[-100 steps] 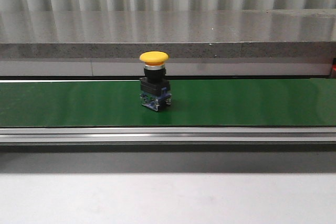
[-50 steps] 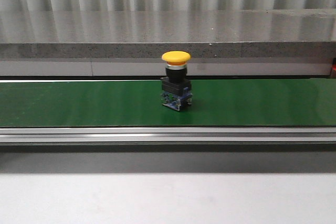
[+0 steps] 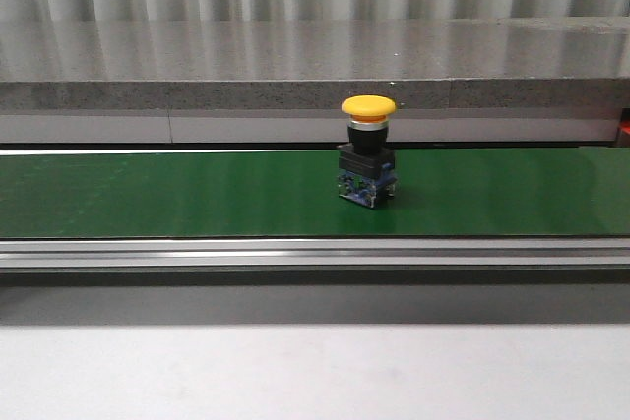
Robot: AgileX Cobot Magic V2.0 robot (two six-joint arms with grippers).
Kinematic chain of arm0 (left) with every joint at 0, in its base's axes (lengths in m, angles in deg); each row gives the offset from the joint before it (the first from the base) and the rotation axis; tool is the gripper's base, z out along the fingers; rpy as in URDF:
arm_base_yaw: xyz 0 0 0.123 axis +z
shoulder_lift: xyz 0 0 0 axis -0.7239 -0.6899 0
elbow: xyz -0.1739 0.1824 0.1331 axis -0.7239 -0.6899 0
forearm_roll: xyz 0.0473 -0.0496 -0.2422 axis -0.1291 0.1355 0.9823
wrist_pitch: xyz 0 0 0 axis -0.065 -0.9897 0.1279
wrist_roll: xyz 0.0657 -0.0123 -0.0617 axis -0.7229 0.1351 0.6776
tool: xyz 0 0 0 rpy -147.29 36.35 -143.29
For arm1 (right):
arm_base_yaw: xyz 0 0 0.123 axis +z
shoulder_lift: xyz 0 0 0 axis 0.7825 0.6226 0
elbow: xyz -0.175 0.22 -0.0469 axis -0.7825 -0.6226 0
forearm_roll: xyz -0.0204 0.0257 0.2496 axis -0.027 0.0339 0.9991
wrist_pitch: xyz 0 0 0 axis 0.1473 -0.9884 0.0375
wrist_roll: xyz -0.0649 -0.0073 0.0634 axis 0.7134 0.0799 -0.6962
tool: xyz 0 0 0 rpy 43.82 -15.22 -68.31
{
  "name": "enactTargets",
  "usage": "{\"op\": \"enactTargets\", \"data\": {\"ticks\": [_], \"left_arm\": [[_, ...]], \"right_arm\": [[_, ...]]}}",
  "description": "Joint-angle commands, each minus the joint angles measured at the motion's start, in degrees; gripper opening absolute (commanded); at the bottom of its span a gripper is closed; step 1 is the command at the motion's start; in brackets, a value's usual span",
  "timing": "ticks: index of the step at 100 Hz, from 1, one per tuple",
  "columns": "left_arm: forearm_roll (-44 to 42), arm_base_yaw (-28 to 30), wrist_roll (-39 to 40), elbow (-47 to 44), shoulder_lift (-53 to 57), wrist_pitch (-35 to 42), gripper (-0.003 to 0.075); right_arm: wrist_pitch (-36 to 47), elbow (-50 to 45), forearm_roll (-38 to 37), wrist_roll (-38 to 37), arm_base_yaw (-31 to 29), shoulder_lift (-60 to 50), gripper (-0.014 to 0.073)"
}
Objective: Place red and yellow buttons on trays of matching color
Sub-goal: 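Carry the red button into the red tray and open the right gripper, then grasp the yellow button at the belt's end with the right gripper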
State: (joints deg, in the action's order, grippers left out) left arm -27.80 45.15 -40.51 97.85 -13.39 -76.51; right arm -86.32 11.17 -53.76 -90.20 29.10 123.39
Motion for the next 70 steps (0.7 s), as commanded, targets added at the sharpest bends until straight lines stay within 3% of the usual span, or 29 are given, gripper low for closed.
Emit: {"op": "enactTargets", "data": {"ticks": [1, 16, 30, 70], "left_arm": [[1.0, -0.55, -0.1, 1.53, -0.06, 4.26, -0.002], [1.0, -0.55, -0.1, 1.53, -0.06, 4.26, -0.002], [1.0, -0.55, -0.1, 1.53, -0.06, 4.26, -0.002], [1.0, -0.55, -0.1, 1.53, -0.06, 4.26, -0.002]], "right_arm": [[2.77, -1.43, -0.5, 2.02, -0.2, -7.57, 0.0561], [0.82, -5.92, -0.5, 6.91, 0.89, -14.8, 0.0561], [-6.35, -7.19, -0.5, 13.86, 3.55, -20.09, 0.0561], [-25.06, -6.9, 1.38, 33.13, 18.71, -23.7, 0.0561]]}}
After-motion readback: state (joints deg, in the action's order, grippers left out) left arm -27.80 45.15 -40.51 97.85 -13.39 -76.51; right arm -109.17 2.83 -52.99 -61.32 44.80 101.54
